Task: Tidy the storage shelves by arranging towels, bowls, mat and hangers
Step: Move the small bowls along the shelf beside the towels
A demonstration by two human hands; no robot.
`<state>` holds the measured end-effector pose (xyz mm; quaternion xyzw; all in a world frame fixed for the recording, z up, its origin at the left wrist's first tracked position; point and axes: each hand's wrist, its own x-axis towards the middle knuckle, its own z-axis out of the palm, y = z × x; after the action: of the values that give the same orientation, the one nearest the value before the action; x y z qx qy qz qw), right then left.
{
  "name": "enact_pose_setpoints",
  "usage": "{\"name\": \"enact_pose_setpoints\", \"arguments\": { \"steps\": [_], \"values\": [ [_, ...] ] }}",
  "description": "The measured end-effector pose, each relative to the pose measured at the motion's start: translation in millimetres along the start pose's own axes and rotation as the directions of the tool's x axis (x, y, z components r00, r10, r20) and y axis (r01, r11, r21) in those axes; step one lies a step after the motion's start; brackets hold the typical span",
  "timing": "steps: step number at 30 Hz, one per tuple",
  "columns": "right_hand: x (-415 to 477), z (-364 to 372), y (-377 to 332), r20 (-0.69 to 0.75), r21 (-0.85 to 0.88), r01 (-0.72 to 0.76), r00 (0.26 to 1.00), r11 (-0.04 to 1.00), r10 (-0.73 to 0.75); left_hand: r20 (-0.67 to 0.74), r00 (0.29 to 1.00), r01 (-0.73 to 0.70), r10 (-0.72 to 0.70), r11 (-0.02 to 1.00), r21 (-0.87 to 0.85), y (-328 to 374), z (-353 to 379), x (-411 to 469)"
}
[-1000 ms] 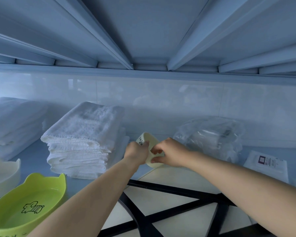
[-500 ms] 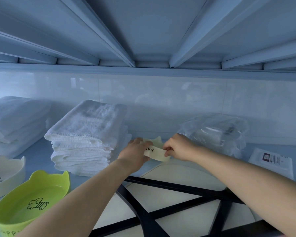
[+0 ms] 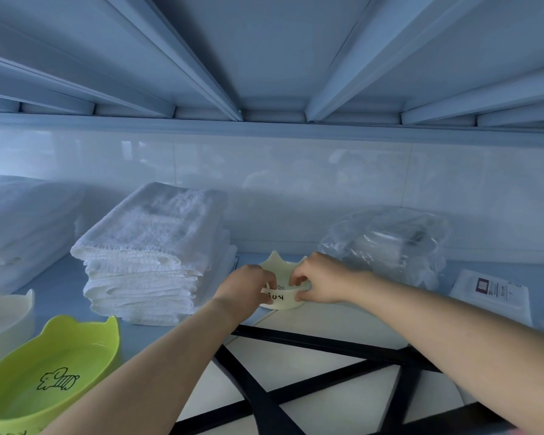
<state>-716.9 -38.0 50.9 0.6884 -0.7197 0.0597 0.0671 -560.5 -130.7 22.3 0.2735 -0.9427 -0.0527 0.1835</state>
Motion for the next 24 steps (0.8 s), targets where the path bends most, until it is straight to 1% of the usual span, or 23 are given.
{"name": "enact_pose_setpoints", "arguments": {
  "steps": [5, 7, 10, 13, 17, 21, 24],
  "values": [
    [6.2, 7.3, -8.9, -0.019, 0.008, 0.008, 1.000, 1.000, -0.008, -0.073, 0.996, 0.041, -0.044, 0.999, -0.032, -2.9, 6.5, 2.7],
    [8.9, 6.6, -9.4, -0.019, 0.019, 0.020, 1.000, 1.000, -0.020, -0.089, 0.996, 0.029, -0.032, 0.999, -0.034, -4.7, 7.7, 2.1],
    [10.9, 7.0, -8.3, -0.007, 0.013, 0.017, 1.000, 1.000, -0.017, -0.095, 0.995, -0.005, 0.000, 0.999, -0.048, -10.8, 11.3, -1.0],
    [13.2, 9.8, -7.3, -0.012, -0.012, 0.001, 1.000, 1.000, -0.001, -0.083, 0.997, -0.005, -0.001, 0.997, -0.073, -17.5, 15.2, -2.9],
    [12.8, 15.8, -5.4, -0.060, -0.033, 0.016, 0.998, 0.999, -0.018, -0.107, 0.994, 0.004, -0.010, 0.998, -0.063, -19.2, 17.2, -3.4],
    [10.1, 20.0, -6.2, -0.110, 0.009, 0.030, 0.994, 0.999, -0.029, -0.133, 0.991, 0.012, -0.021, 0.998, -0.068, -19.9, 17.2, -6.4],
    [11.0, 20.7, -7.5, -0.120, 0.019, 0.013, 0.993, 1.000, -0.010, -0.204, 0.979, -0.019, 0.000, 0.996, -0.090, -19.4, 16.6, -8.5]
  ]
}}
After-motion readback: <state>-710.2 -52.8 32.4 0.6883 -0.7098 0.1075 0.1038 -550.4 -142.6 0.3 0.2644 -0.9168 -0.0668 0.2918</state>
